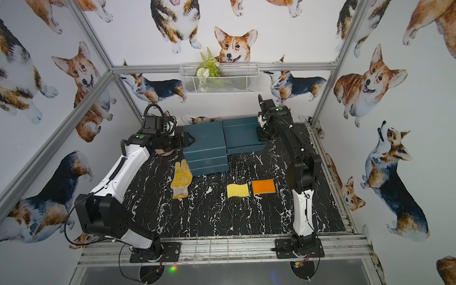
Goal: Take the sponge out of the drawer
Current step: Close the drawer of the storage box.
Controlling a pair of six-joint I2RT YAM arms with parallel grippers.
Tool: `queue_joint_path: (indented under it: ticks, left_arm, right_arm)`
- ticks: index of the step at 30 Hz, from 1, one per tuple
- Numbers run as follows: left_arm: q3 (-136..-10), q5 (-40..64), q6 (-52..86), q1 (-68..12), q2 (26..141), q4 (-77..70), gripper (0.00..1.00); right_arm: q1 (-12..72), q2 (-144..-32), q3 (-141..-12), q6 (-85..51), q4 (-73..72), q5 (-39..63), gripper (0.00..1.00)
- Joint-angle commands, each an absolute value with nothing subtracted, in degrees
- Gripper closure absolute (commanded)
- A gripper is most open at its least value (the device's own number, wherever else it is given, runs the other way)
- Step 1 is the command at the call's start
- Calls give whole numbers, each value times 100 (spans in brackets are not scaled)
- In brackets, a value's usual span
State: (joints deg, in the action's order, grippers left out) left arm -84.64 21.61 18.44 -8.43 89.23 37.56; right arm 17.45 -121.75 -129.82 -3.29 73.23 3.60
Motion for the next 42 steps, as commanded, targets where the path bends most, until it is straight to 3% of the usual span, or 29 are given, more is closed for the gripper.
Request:
queue_joint_path:
  ticks: [1, 27, 42]
  left_arm:
    - [-8558, 2470, 1829, -836, 9057, 3534, 0]
    - [-8602, 3109, 2082, -879, 9374, 3126, 0]
    - [-8692, 3331, 2403, -1097, 9466, 2803, 1]
  right_arm:
    - [1749, -12212, -13095, -290, 7500, 797, 100]
    - [1986, -12237, -12906, -123, 7472, 489, 100]
    - [2368, -12139, -13100, -990, 7204, 800, 100]
